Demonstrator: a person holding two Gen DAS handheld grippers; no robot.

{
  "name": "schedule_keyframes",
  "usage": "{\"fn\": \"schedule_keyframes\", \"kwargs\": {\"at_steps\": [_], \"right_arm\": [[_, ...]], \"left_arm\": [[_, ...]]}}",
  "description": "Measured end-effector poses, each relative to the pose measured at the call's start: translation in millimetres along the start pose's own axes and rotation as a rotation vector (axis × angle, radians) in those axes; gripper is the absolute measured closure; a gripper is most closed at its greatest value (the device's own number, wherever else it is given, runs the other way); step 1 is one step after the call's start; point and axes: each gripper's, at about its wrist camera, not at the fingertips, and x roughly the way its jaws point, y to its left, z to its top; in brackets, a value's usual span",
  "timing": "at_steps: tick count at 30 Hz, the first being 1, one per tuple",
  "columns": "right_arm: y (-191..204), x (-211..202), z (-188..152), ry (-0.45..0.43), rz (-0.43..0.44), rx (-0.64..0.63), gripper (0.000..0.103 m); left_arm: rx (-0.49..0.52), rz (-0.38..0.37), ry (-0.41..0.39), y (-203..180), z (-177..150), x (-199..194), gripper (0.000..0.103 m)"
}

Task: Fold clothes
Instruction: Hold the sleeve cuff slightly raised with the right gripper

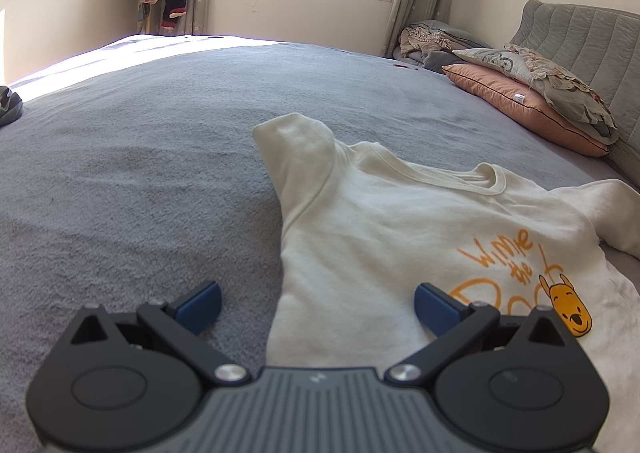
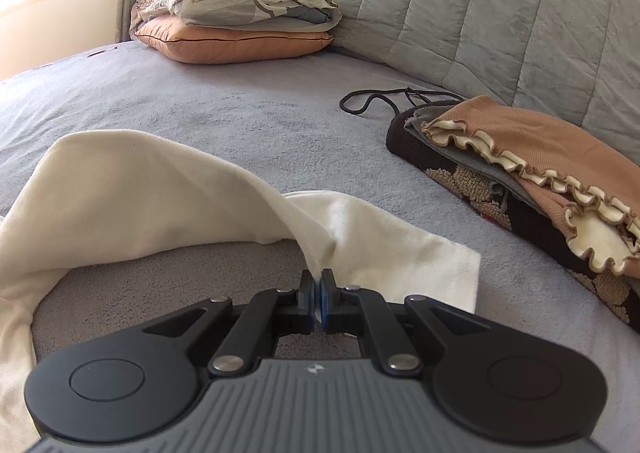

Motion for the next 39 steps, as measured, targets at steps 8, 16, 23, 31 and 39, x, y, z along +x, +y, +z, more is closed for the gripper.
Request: {"fn": "schedule_keyframes", "kwargs": {"at_steps": [8, 16, 23, 31, 39], "right_arm": [[0.0, 0.4, -1.4, 0.0, 0.0, -0.005, 0.1], [2.4, 1.3, -2.7, -0.005, -0.006, -0.028, 0.1], [3.6, 2.6, -3.3, -0.006, -0.009, -0.032, 0.1], [2.6, 2.6, -2.9, -0.005, -0.004, -0.027, 0.1], [4.9, 3.5, -3.7, -0.011, -0.011, -0.03, 0.099]], "left_arm": [[0.0, 0.0, 0.0, 0.0, 0.0, 0.0, 0.0], [0.0, 0.0, 0.0, 0.1, -0.1, -0.1, 0.0], [0.0, 0.0, 0.0, 0.0, -0.1, 0.0, 0.0], [0.0, 0.0, 0.0, 0.0, -0.1, 0.0, 0.0], [0.0, 0.0, 0.0, 0.0, -0.1, 0.0, 0.0]]}}
